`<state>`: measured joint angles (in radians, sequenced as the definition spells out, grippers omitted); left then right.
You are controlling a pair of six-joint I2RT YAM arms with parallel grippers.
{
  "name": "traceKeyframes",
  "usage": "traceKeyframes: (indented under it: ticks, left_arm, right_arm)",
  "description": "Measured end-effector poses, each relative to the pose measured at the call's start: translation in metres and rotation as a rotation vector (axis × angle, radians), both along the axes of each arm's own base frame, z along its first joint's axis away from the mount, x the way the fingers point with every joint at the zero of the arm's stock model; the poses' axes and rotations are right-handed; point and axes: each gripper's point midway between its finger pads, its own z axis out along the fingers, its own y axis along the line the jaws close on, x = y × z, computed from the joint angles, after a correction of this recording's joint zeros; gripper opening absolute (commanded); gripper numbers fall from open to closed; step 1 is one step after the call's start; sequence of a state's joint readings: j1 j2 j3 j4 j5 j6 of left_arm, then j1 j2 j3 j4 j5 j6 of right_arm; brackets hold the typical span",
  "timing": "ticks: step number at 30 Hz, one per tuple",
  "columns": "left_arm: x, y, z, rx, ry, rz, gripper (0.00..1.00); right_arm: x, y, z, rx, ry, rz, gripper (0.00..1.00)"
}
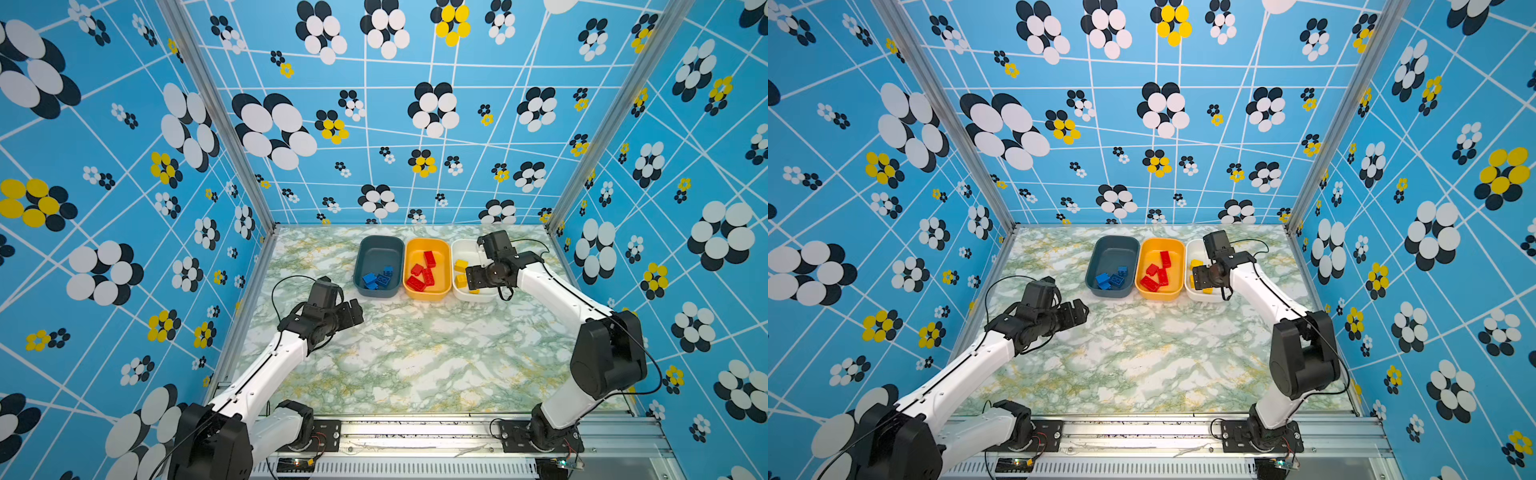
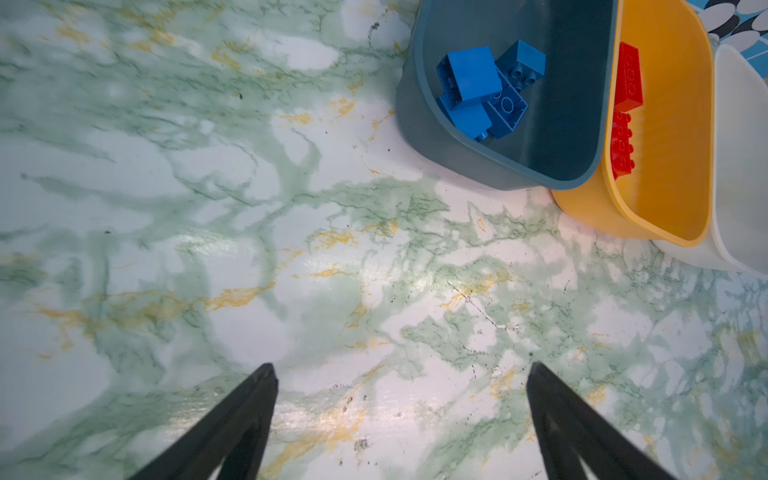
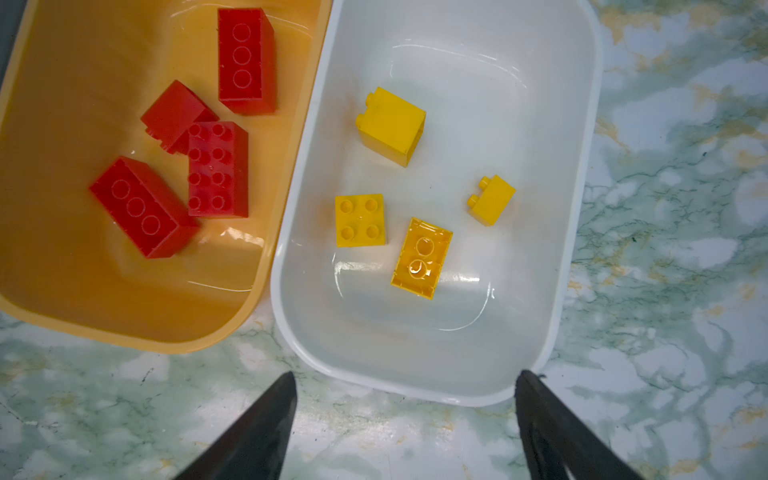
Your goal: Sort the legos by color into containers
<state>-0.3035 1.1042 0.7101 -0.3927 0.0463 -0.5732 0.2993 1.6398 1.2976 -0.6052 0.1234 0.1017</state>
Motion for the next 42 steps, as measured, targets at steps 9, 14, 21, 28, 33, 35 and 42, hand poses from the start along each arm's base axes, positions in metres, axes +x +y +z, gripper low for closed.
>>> traceKeyframes:
  ticks: [9,14,21,28,33,35,42]
  left_arm:
    - [0.017,0.029,0.028,0.154,-0.194,0.031,0.95]
    - [0.024,0.044,0.039,0.223,-0.290,0.053,0.95]
    - [0.044,0.061,0.055,0.310,-0.396,0.074,0.95]
    - [0.060,0.087,0.038,0.375,-0.437,0.113,0.94]
    - [0.064,0.101,0.012,0.405,-0.413,0.124,0.93]
    - [0.070,0.104,0.008,0.419,-0.426,0.127,0.93]
    - [0.086,0.112,0.002,0.447,-0.480,0.134,0.94]
  right_arm:
    - [-0.019,-0.004,0.015,0.036,-0.095,0.009,0.99]
    - [-0.026,-0.009,0.012,0.050,-0.147,0.004,0.99]
    - [-0.029,-0.032,-0.005,0.042,-0.205,-0.057,0.99]
    - [-0.027,-0.087,-0.030,-0.009,-0.281,-0.212,0.99]
    - [-0.026,-0.121,-0.046,-0.026,-0.348,-0.301,0.99]
    - [-0.021,-0.124,-0.049,-0.028,-0.374,-0.307,0.99]
    - [-0.009,-0.124,-0.049,-0.020,-0.479,-0.294,0.99]
